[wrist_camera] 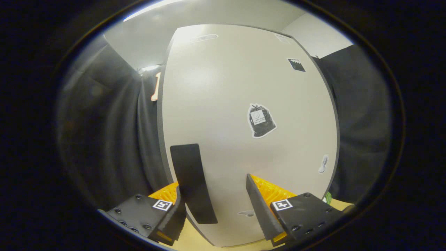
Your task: Open the shoe cabinet door, grab the shoes and put them into the shoe cabinet, then close the shoe cabinet door.
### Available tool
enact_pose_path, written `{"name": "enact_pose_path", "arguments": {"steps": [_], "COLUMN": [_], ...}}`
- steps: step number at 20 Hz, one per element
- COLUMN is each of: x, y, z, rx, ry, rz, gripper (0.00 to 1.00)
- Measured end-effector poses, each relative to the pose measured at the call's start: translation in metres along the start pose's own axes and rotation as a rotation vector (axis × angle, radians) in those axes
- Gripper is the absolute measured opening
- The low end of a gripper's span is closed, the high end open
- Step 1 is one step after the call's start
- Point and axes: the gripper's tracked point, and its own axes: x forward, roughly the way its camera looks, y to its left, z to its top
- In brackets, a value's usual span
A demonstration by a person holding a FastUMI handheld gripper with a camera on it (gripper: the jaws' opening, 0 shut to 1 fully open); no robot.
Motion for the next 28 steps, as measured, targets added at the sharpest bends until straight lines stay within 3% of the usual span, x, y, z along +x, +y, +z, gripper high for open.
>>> {"name": "enact_pose_path", "arguments": {"steps": [10,20,28], "x": [0.007,-0.003,-0.038], "y": [0.002,0.01,0.007], "z": [-0.001,-0.002,0.018], "rx": [-0.009,0.006,0.006], "ry": [-0.012,0.007,-0.021], "rz": [-0.016,0.065,0.113], "gripper": [0.9,0.92,0.92]}}
